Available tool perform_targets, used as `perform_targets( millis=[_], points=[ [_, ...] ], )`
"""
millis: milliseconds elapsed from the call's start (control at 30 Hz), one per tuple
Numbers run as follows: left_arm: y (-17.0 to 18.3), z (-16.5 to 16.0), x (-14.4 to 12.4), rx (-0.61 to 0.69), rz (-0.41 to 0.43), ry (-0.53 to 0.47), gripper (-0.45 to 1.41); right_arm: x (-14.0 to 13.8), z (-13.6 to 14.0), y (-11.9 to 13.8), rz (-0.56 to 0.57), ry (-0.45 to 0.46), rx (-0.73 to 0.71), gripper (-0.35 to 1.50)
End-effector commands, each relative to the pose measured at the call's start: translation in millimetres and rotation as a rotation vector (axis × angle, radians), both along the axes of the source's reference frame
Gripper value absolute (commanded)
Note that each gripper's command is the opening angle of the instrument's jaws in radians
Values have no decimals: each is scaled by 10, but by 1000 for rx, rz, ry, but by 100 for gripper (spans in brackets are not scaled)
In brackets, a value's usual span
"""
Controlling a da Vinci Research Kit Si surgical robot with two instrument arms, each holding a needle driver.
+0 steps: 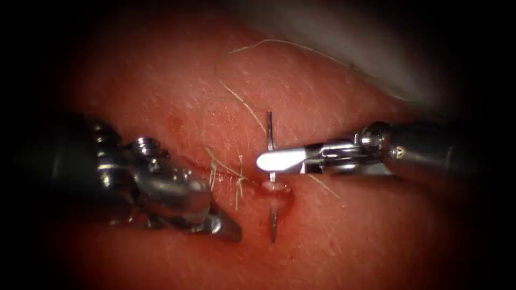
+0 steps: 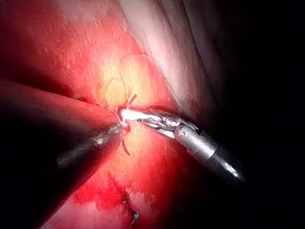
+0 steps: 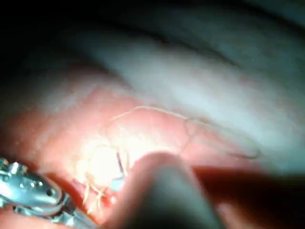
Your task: Wound Closure
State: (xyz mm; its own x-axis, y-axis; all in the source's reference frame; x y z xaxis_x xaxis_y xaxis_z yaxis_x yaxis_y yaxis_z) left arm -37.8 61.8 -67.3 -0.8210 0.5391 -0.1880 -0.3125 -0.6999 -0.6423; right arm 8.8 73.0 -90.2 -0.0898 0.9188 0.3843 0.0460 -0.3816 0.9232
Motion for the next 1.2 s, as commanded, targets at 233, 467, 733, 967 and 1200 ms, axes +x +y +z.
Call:
perform_targets(
  millis=[233, 467, 733, 967, 1200],
  points=[
    [-4, 4, -7, -195, 108, -153, -3, 10, 1, -7, 9, 31, 23, 0],
    [-3, 2, -6, -488, 232, -408, 34, 10, 4, 4, 49, 62, -65, 130],
    [-1, 3, -14, -539, 196, -424, 49, 8, 1, 11, 53, 50, -118, 138],
    [-3, 2, -33, -548, 173, -427, 52, 1, -1, 12, 49, 49, -139, 133],
    [-15, 4, -31, -555, 184, -438, -27, -7, -7, 16, 48, 47, -156, 133]
  ],
)
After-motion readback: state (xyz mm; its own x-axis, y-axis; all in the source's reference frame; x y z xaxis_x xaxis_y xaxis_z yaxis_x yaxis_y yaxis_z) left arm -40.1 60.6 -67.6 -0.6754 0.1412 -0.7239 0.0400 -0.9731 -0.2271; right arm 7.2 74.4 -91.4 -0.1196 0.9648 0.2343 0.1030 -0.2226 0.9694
